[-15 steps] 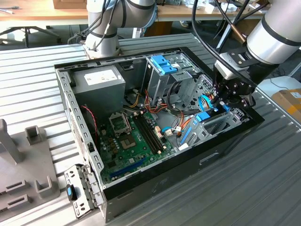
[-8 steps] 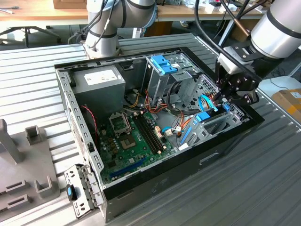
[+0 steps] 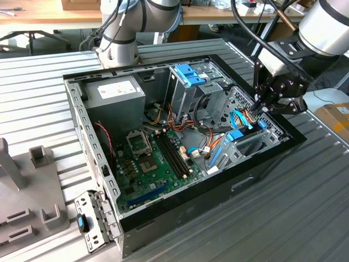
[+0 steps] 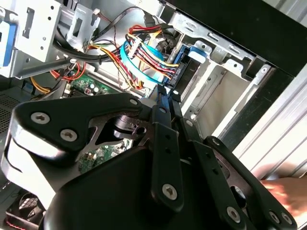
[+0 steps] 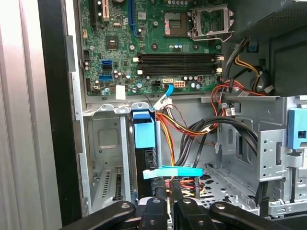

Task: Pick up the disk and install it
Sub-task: 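Insert the second disk wire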

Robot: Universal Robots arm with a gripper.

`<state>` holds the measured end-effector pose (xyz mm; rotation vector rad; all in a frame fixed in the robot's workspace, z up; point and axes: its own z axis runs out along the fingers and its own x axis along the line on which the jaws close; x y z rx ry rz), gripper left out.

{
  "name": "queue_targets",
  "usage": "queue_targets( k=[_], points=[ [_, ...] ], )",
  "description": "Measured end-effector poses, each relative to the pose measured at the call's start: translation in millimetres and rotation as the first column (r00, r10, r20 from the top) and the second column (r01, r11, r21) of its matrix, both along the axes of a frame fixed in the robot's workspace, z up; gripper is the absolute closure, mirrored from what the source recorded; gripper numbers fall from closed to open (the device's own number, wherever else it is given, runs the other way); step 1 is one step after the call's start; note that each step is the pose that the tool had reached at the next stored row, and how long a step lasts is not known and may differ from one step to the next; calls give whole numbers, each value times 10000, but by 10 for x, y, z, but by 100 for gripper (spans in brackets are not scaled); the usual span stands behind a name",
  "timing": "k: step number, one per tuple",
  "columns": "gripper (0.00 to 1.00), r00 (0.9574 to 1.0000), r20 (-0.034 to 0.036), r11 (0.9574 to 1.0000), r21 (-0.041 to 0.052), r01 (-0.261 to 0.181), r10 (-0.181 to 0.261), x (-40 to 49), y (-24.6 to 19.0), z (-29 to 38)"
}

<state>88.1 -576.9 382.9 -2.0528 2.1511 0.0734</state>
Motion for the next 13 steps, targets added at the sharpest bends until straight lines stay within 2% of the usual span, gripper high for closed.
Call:
queue_targets(
  k=[1,4,7,9,11,12,13],
  points=[
    [82,10000,4,10000,1,-1,1,-18,-16,0],
    [82,10000,3,10000,0,-1,1,-58,-20,33],
    [82,10000,3,10000,-4,-2,2,-66,-20,130],
    [82,10000,-2,10000,-13,-2,2,-69,-20,271],
    [82,10000,-6,10000,-38,-1,1,-69,-20,283],
    [82,10000,-7,9999,-105,0,0,-69,-20,286],
    [82,10000,-8,9997,-243,-1,1,-69,-20,287]
  ],
)
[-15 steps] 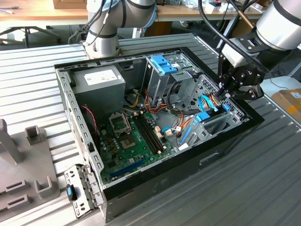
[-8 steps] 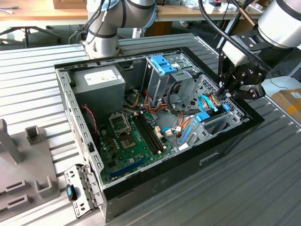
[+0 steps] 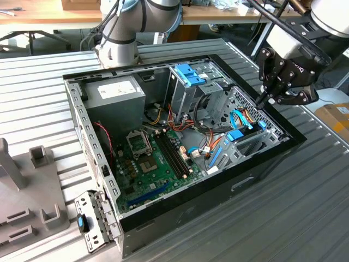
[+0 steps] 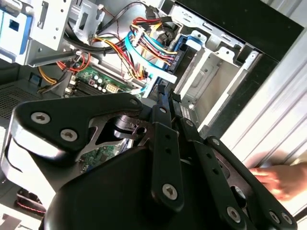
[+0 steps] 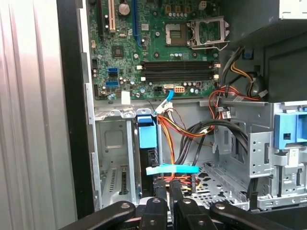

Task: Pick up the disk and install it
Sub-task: 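Insert the second disk wire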

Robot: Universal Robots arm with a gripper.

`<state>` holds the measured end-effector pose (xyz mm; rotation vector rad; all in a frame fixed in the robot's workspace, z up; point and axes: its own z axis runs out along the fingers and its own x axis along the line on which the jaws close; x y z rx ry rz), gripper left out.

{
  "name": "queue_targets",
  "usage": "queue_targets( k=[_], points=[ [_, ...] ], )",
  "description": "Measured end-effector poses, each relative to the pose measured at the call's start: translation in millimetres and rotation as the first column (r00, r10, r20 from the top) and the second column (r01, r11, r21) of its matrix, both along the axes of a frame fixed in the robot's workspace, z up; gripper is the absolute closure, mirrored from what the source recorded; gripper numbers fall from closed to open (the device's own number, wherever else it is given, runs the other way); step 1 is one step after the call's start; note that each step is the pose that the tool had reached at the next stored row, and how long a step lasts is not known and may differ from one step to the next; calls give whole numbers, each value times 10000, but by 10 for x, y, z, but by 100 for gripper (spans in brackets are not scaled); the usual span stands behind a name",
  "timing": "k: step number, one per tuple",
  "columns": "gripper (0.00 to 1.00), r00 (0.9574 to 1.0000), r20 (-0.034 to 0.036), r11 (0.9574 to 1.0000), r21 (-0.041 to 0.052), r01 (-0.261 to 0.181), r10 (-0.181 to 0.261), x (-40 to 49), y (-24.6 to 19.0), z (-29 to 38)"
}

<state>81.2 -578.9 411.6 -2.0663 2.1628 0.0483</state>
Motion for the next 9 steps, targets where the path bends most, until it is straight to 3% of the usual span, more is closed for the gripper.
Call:
queue_targets(
  k=[2,4,9],
  points=[
    [82,10000,-3,9998,-214,0,0,0,0,-1],
    [82,10000,-5,9995,-328,0,0,0,0,-1],
    [82,10000,-5,9994,-341,-1,0,0,0,-1]
  ],
)
